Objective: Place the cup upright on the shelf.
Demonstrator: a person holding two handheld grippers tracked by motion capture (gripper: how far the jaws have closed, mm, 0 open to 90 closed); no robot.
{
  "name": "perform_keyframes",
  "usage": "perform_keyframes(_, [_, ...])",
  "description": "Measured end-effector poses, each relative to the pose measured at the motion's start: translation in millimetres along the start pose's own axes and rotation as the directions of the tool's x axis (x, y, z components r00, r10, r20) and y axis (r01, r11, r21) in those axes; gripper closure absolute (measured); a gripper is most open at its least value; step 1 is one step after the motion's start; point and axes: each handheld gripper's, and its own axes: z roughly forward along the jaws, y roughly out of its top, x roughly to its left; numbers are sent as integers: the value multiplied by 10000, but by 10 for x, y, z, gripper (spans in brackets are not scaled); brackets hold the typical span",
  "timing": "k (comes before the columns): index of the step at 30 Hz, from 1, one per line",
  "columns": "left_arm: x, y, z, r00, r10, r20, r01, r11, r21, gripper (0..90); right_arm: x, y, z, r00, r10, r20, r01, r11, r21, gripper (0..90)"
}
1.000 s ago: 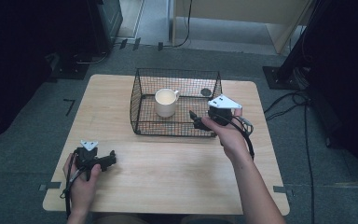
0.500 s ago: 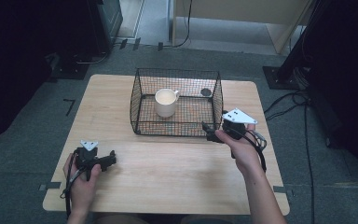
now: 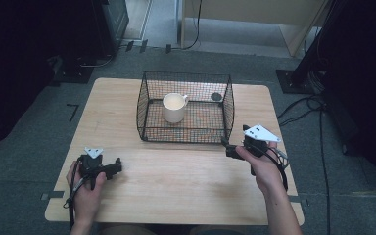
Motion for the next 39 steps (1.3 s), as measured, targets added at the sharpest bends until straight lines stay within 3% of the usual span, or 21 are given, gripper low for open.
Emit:
perform_keyframes(22, [0, 0, 0, 10000, 3, 1, -3, 10000, 2, 18, -342, -466, -343, 9947, 643, 798, -674, 9971, 356, 87])
perform_keyframes(39, [-1, 0, 0, 10000, -8, 0, 8, 10000, -6, 18, -574, -899, -539, 9796, 1219, 1598, -1359, 9875, 800, 88])
